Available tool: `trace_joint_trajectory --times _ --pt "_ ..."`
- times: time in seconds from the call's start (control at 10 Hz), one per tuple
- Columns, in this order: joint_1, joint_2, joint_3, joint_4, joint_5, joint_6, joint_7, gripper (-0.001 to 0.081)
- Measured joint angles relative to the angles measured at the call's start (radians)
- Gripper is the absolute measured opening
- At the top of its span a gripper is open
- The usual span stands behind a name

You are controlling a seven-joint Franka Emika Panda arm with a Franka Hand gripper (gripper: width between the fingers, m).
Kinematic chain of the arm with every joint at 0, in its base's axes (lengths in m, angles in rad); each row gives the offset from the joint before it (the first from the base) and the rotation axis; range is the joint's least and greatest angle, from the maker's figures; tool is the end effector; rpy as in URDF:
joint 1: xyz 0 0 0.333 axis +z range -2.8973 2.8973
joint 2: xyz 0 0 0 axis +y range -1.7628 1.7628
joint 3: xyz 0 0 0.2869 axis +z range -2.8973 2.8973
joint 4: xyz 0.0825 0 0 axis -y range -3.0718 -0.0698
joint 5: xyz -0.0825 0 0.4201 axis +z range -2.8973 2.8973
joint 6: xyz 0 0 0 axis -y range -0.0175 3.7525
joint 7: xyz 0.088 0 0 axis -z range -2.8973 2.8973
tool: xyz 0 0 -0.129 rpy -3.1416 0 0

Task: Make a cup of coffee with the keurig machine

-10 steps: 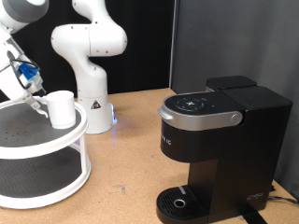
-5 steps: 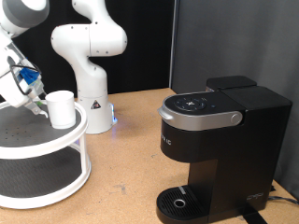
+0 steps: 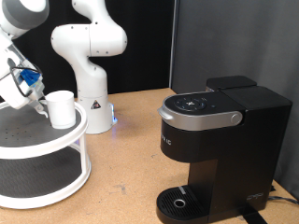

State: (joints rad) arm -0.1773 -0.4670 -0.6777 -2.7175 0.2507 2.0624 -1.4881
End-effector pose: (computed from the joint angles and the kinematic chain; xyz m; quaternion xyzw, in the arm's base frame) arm 0.2944 -0.2448 0.2578 -0.9199 -0.2727 -0.1572 0.2340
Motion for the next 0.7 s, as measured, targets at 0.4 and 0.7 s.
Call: trace_joint_trajectory --times 0.4,0.7 --pt "0.0 0.0 0.0 0.001 0.002 0.002 0.0 0.0074" --pt "0.001 -0.003 0.011 0.014 0.032 -0.001 0.013 0.0064"
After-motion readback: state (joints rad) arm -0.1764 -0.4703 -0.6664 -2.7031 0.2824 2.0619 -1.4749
